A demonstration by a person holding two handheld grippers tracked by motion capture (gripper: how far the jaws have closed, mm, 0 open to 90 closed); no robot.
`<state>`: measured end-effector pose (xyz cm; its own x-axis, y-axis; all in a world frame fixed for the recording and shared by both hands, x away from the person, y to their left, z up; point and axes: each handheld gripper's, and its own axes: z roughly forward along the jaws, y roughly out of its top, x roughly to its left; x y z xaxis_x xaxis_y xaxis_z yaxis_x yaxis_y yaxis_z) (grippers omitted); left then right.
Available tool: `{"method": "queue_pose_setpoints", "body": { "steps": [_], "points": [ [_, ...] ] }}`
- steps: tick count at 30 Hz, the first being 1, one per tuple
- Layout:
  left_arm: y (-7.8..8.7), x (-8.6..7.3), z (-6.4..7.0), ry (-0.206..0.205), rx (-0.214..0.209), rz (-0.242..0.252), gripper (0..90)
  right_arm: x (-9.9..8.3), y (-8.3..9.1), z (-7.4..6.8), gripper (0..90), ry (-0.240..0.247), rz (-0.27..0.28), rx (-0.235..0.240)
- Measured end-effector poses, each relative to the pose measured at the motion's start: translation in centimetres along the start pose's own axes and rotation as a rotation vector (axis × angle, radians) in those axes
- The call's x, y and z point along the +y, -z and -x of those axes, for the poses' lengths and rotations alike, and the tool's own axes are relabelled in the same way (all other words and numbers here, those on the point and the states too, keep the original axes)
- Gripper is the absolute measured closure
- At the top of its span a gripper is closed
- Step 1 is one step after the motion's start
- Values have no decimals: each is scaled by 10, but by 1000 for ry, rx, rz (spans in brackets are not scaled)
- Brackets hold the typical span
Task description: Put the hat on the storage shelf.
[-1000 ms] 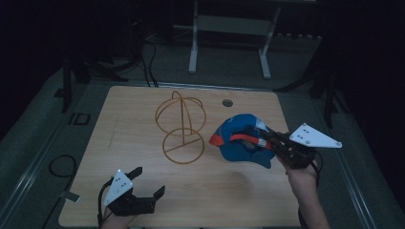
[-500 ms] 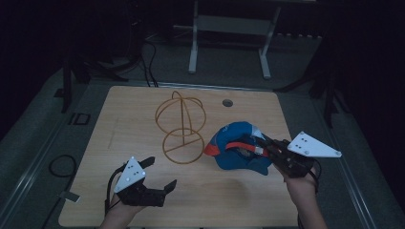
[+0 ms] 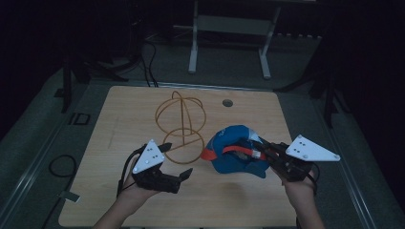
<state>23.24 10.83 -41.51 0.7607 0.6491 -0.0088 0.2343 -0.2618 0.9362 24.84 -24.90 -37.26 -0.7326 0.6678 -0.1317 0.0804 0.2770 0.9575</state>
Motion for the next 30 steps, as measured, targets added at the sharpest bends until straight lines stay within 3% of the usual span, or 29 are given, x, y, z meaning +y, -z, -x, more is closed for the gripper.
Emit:
{"method": "queue_pose_setpoints", "body": {
  "steps": [9,18,21,30],
  "points": [
    [-26,14,11,-16,-73,-11,96,-5,-1,-11,861,13,-9,37],
    [-40,21,10,-42,-143,-52,180,-7,-2,-23,861,22,-15,95],
    [-43,19,10,-58,-137,-47,206,-6,-2,-26,861,30,-14,114],
    [-46,19,9,-21,-173,4,557,-7,-4,-31,861,37,-10,135]
  ]
}}
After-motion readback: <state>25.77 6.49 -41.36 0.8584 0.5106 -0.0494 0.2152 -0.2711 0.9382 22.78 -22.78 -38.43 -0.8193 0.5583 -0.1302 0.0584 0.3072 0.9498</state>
